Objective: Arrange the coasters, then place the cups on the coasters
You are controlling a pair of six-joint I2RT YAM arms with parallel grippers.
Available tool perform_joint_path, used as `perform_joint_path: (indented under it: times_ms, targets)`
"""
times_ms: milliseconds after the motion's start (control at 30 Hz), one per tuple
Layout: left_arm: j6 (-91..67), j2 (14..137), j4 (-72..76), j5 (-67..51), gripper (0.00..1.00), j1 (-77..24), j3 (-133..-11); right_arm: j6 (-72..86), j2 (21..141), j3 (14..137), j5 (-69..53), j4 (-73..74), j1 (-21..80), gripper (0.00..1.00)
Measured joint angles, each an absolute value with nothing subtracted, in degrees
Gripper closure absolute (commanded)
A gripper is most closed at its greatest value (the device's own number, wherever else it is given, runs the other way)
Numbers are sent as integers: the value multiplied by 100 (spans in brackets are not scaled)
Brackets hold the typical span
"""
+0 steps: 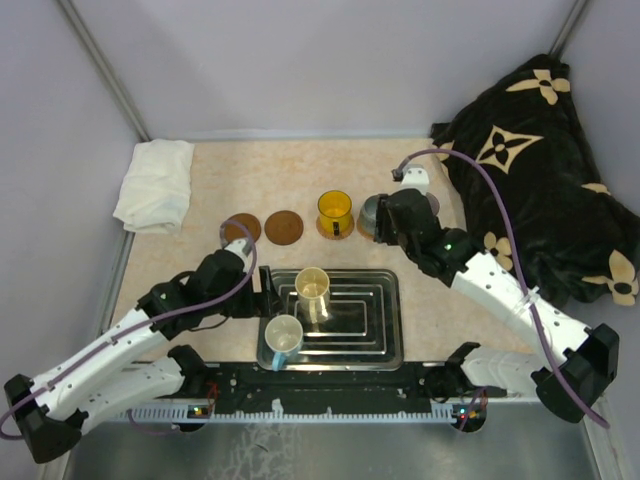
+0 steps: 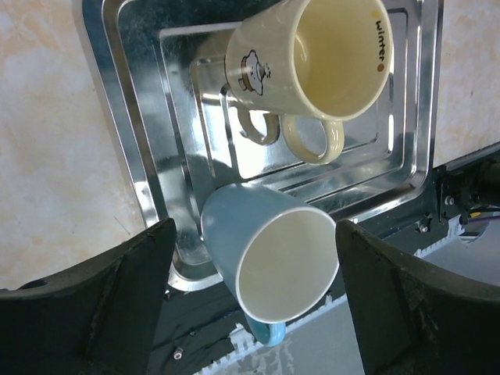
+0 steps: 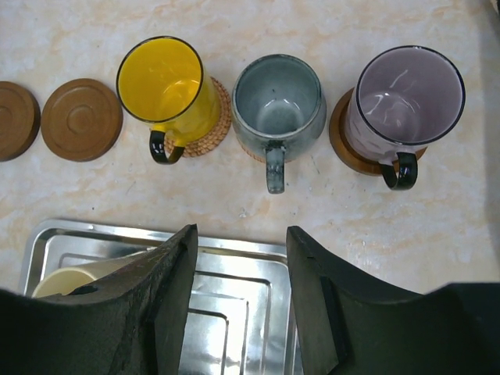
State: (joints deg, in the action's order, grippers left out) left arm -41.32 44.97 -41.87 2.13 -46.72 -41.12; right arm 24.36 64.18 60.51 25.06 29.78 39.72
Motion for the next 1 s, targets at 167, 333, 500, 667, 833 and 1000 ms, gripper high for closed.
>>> perform_joint_path:
  times_ms: [167,333,500,667,833,1000]
  targets:
    - [-4582,4486,-4469,373,14,-4982,-4091,2508,6416,5957,2451,3004,3972,50]
    - [-4923,4624,-4659,561,19,-5371,-4056,2517,6412,5953,2438,3002,3975,50]
    - [-5127,4794,-4838,779,22,-5640,-4056,2515,6407,5907,2438,3000,3975,49]
    - [-5166,4939,-5019,952,25,-5690,-4056,2515,6399,5881,2440,3002,3975,50]
    - [-5162,5116,-5052,1039,33,-5690,-4056,2512,6375,5881,2456,3002,3975,50]
    - [-5159,5140,-4960,1031,39,-5690,-4018,2506,6359,5881,2491,3004,3975,50]
